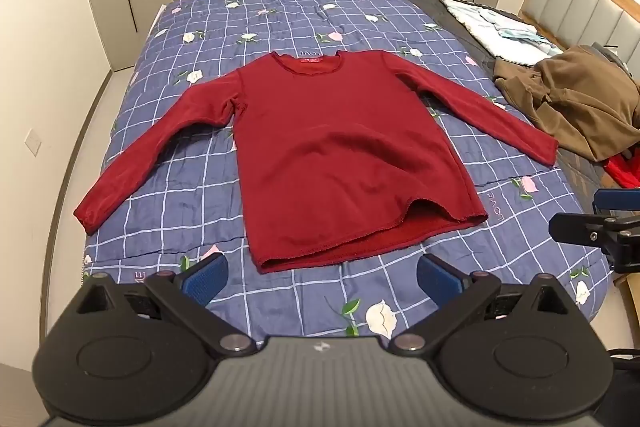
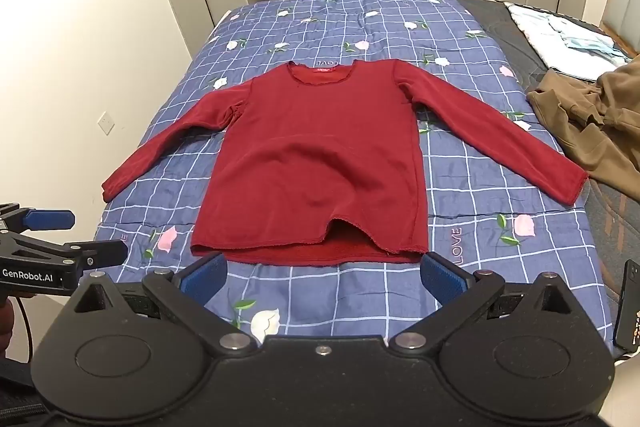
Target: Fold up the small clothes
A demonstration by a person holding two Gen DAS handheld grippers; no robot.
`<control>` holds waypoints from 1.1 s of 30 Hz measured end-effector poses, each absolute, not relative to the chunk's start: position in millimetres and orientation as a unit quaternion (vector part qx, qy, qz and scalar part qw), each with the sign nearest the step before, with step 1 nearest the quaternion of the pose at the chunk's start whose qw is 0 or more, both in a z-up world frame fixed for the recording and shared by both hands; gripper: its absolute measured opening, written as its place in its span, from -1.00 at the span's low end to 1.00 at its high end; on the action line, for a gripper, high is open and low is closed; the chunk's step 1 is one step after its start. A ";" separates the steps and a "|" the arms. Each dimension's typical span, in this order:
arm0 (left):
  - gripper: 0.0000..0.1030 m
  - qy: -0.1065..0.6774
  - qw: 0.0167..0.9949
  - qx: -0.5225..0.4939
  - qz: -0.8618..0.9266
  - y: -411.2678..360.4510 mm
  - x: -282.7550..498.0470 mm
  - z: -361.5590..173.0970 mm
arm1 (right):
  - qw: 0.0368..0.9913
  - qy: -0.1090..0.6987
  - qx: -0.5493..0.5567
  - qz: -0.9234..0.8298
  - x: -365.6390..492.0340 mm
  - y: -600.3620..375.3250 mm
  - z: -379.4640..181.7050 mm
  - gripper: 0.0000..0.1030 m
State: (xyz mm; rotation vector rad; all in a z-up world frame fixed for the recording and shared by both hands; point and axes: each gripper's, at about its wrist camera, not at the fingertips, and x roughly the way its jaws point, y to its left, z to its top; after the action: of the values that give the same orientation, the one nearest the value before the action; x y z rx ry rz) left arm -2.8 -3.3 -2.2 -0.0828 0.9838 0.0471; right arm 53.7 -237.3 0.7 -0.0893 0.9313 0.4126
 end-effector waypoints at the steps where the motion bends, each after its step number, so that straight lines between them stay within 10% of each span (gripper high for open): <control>1: 0.99 0.472 0.880 -0.039 0.022 -3.8 -2.7 -3.9 | 0.872 0.446 -0.043 0.197 53.6 -237.4 0.7 0.99; 33: 0.99 0.478 0.877 -0.038 0.016 -6.6 -3.6 -10.6 | 0.872 0.447 -0.043 0.196 52.9 -234.3 0.4 0.99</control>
State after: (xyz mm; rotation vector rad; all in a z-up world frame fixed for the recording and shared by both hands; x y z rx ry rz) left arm -3.6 -6.6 -10.6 -0.0792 0.9972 0.0342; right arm 52.9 -234.3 0.4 -0.0908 0.9338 0.4103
